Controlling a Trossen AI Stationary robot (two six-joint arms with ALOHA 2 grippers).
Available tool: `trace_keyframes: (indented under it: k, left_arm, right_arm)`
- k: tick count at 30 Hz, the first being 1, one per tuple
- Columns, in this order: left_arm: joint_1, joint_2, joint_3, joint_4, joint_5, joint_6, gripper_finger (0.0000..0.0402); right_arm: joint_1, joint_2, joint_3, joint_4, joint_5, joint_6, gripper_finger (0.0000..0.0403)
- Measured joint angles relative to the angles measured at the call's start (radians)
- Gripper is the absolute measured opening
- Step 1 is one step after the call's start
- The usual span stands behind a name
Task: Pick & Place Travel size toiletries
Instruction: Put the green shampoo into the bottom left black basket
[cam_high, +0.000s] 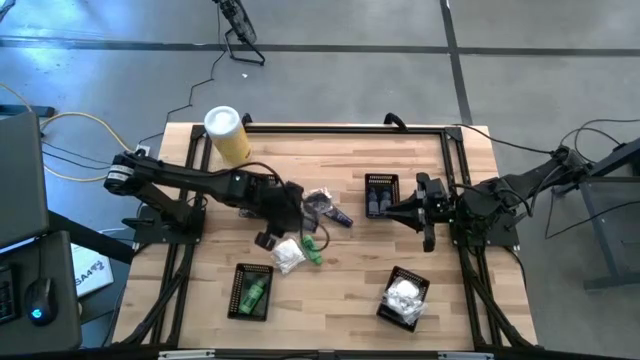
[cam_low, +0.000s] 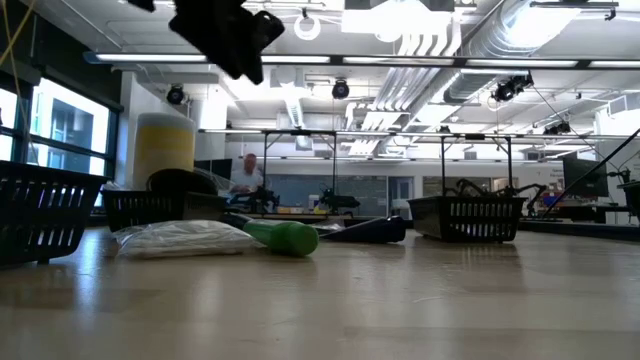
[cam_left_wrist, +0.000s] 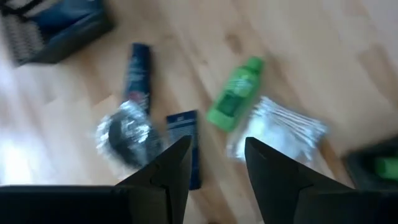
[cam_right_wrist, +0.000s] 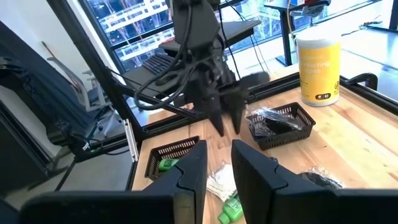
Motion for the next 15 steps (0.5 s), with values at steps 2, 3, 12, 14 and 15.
trace_keyframes:
  k: [2, 3, 12, 14, 15]
  left_arm:
    - [0.002, 0.000, -0.029, 0.010, 0.066, 0.044, 0.0145]
    - [0.003, 0.000, -0.045, 0.021, 0.095, 0.066, 0.0145]
    - [0.002, 0.000, -0.179, 0.205, 0.187, 0.117, 0.0145]
    - [0.003, 0.001, -0.191, 0.243, 0.203, 0.135, 0.0145]
    - [0.002, 0.001, -0.191, 0.268, 0.208, 0.140, 0.0145]
  right_arm:
    - [0.000, 0.000, 0.000, 0.000, 0.000, 0.000, 0.0066]
    - [0.000, 0.000, 0.000, 0.000, 0.000, 0.000, 0.0066]
    - [0.000, 0.018, 0.000, 0.001, -0.001, 0.029, 0.0066]
    - [0.000, 0.021, 0.000, -0.001, -0.004, 0.030, 0.0066]
    - [0.000, 0.022, 0.000, -0.001, -0.004, 0.031, 0.0066]
